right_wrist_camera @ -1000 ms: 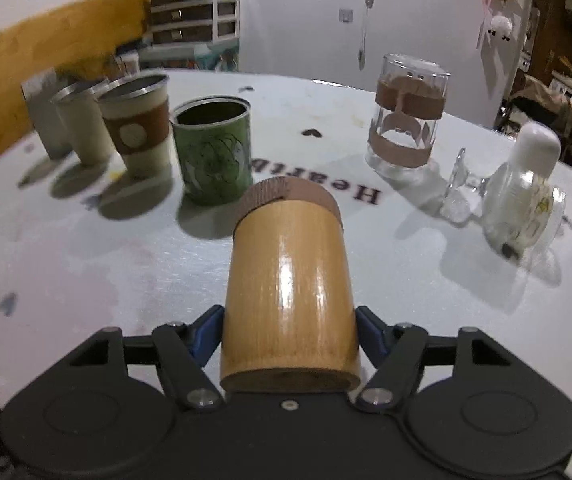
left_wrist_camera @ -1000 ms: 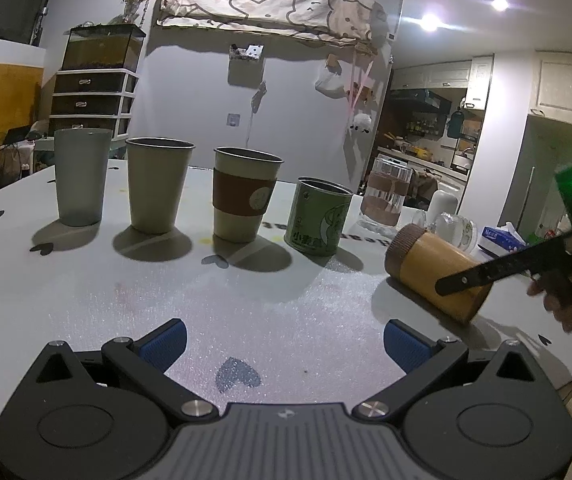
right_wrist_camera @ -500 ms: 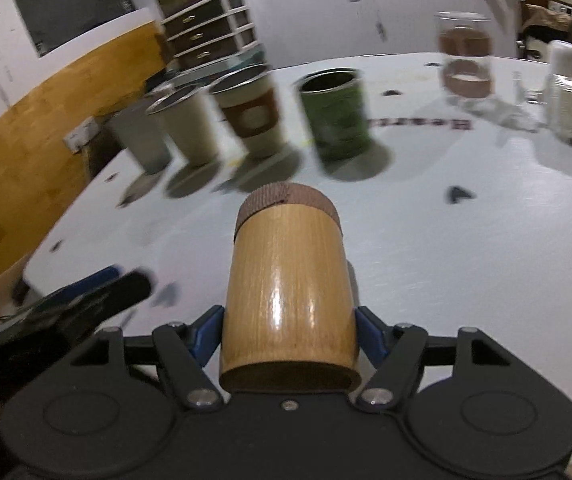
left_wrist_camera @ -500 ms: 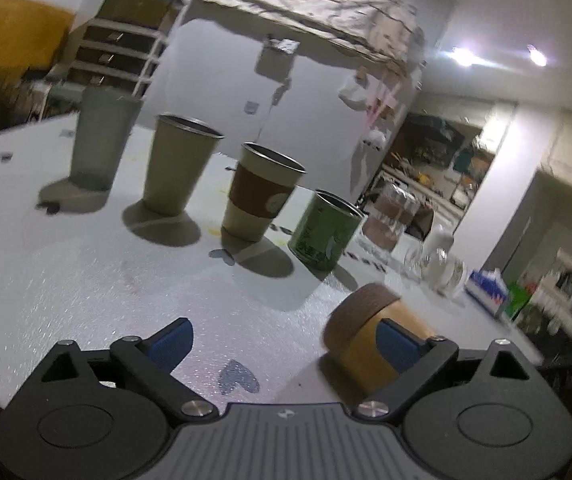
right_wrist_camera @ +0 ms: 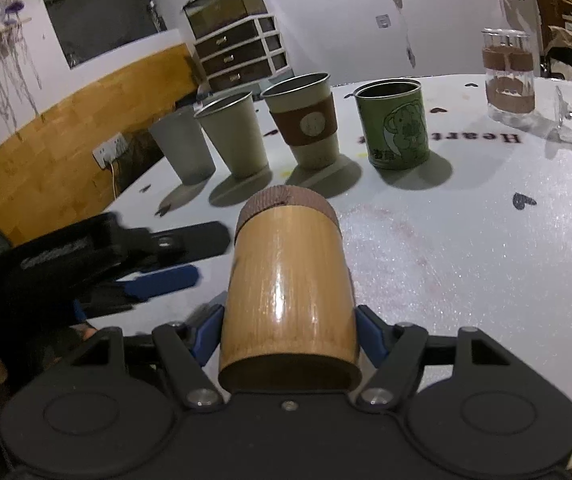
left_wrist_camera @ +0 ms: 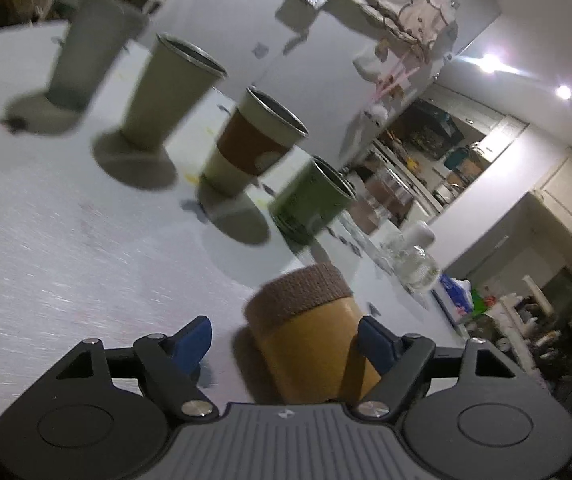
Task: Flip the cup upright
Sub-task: 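Lift the bamboo cup with the right gripper toward the left gripper, then grasp the bamboo cup rim with the left gripper while the right gripper releases it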
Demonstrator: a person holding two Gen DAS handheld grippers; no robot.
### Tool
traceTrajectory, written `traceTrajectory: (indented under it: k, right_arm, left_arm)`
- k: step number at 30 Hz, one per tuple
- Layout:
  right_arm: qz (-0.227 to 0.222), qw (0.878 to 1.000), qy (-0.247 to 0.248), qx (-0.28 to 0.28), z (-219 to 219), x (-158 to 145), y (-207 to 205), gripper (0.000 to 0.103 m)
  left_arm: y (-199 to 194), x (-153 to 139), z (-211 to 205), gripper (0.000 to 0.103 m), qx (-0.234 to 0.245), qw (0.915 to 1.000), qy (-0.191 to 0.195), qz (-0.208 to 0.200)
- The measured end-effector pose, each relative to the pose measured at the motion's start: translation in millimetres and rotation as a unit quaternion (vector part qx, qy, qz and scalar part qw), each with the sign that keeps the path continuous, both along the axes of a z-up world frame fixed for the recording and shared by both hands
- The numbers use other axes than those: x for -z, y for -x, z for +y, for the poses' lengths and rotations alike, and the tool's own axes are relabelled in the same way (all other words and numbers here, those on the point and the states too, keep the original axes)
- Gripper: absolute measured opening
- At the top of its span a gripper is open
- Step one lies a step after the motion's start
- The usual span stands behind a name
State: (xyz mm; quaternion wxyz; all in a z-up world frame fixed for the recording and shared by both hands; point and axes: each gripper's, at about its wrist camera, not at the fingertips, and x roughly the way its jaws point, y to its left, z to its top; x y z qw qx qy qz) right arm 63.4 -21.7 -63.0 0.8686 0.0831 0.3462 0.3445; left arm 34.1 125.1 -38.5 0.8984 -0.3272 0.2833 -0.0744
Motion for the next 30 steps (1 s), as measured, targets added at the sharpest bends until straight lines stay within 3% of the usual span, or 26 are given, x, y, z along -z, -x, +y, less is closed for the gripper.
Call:
traceTrajectory:
  k: [6, 11, 15, 18, 22, 26, 30]
  right_arm:
    - [0.002, 0.999, -0.033, -0.003, -8.8, 6.9, -1.3, 0.071]
    - [-0.015, 0.999, -0.031, -0.008, -9.2, 8.4, 3.9, 0.071]
    - [-0.021, 0.999, -0.032, -0.009, -10.1, 8.9, 5.8, 0.071]
    - [-0.041, 0.999, -0.017, -0.012, -5.3, 7.2, 10.9, 0.071]
    - [-0.109, 0.994, 0.019, -0.022, 6.8, 5.2, 26.5, 0.071]
    - [-0.143, 0.989, 0.023, -0.039, 13.2, 3.0, 33.4, 0.071]
    - [-0.156, 0.986, 0.011, -0.058, 17.6, 0.1, 36.8, 0.071]
  left_arm:
    - [-31.2, 13.9, 0.1, 0.081, 0.026, 0.998, 0.052, 0.024]
    - [-40.3, 19.9, 8.0, 0.08, 0.013, 0.9941, 0.104, 0.029]
    - [-40.1, 19.2, 9.2, 0.08, 0.009, 0.9935, 0.11, 0.03]
    - [-40.1, 14.1, 7.3, 0.08, 0.009, 0.9955, 0.091, 0.024]
    - [-28.0, -2.9, 5.8, 0.075, 0.004, 0.9988, 0.047, -0.012]
    - [-5.1, -27.9, -4.7, 0.074, 0.003, 0.9971, -0.04, -0.064]
    - [16.4, -47.3, -19.7, 0.074, -0.003, 0.9858, -0.127, -0.111]
